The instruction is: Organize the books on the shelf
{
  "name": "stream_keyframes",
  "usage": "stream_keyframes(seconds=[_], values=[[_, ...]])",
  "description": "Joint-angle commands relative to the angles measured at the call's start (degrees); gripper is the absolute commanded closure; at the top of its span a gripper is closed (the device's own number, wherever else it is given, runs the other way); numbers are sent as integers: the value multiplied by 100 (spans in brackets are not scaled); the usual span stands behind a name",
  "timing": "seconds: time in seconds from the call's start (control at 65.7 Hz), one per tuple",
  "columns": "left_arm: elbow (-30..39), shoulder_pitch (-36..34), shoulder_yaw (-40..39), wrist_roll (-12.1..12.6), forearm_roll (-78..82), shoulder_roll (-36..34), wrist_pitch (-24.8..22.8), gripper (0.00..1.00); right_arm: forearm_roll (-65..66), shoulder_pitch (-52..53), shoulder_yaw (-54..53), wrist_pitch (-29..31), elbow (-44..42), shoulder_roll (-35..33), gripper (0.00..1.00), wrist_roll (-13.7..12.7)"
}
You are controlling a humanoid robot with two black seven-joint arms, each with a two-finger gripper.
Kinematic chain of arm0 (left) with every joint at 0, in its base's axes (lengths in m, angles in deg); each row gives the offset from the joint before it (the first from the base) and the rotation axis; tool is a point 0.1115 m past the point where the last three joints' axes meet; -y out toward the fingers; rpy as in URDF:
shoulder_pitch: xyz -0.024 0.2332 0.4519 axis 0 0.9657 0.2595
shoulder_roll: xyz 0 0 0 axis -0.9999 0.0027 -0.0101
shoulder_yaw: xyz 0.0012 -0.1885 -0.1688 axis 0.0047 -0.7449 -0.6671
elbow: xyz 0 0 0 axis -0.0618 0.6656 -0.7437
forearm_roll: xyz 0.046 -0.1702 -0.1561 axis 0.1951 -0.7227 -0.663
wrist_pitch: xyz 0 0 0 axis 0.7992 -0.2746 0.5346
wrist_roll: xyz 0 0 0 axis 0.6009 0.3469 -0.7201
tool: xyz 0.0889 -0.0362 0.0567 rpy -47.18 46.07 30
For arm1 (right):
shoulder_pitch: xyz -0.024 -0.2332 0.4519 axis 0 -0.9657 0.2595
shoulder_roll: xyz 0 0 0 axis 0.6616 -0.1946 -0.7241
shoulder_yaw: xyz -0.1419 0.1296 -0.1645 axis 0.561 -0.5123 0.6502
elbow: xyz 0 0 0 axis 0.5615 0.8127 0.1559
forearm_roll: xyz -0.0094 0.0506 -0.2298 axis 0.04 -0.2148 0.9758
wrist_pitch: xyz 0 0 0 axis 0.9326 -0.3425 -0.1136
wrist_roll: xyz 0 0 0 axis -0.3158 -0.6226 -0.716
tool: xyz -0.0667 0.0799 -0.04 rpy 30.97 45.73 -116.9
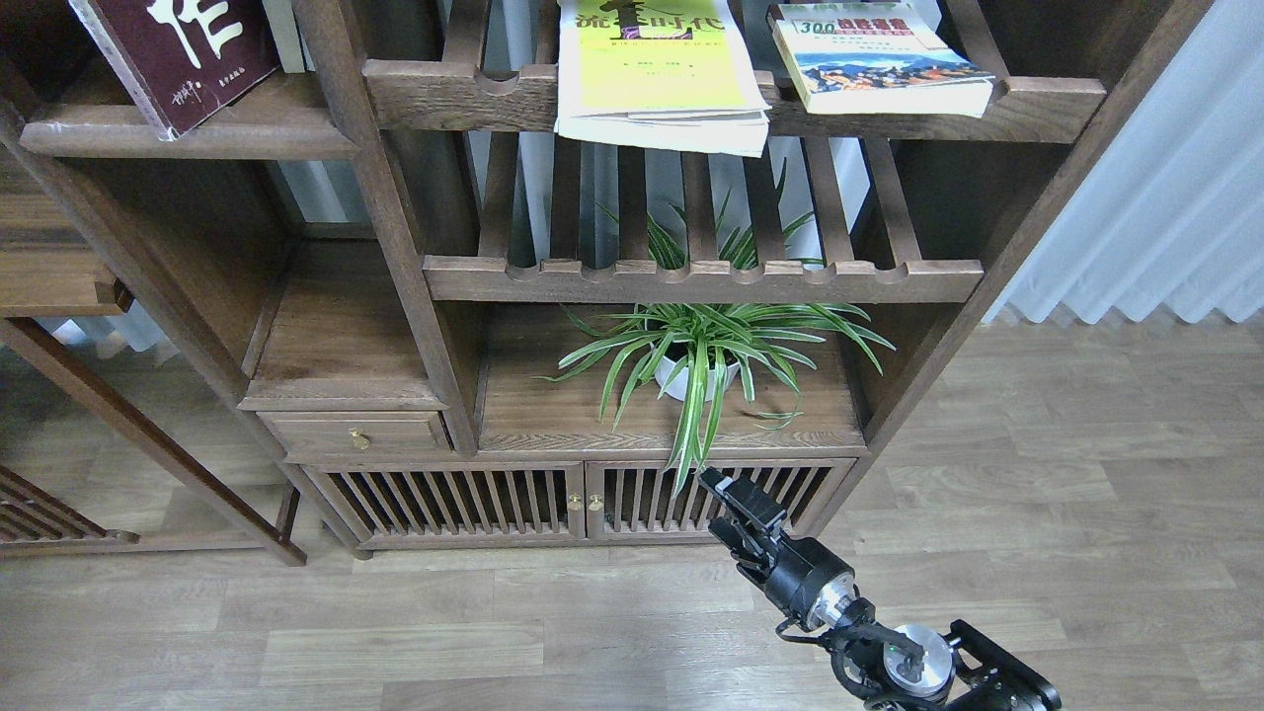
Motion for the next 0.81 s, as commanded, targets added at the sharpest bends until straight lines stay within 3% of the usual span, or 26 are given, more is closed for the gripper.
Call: stream_keyframes(seconds=[0.0,0.046,0.137,0.792], values=[[0,69,-32,0,-153,-1,0,87,0,6,0,5,0,0,1,5],[-9,69,-32,0,-311,-1,0,95,0,6,0,5,-9,0,1,5],[-9,69,-32,0,-391,8,0,97,0,-3,0,5,-9,0,1,5],[-589,-326,21,0,-338,8,0,98,-44,6,-9,14,9,0,1,5]])
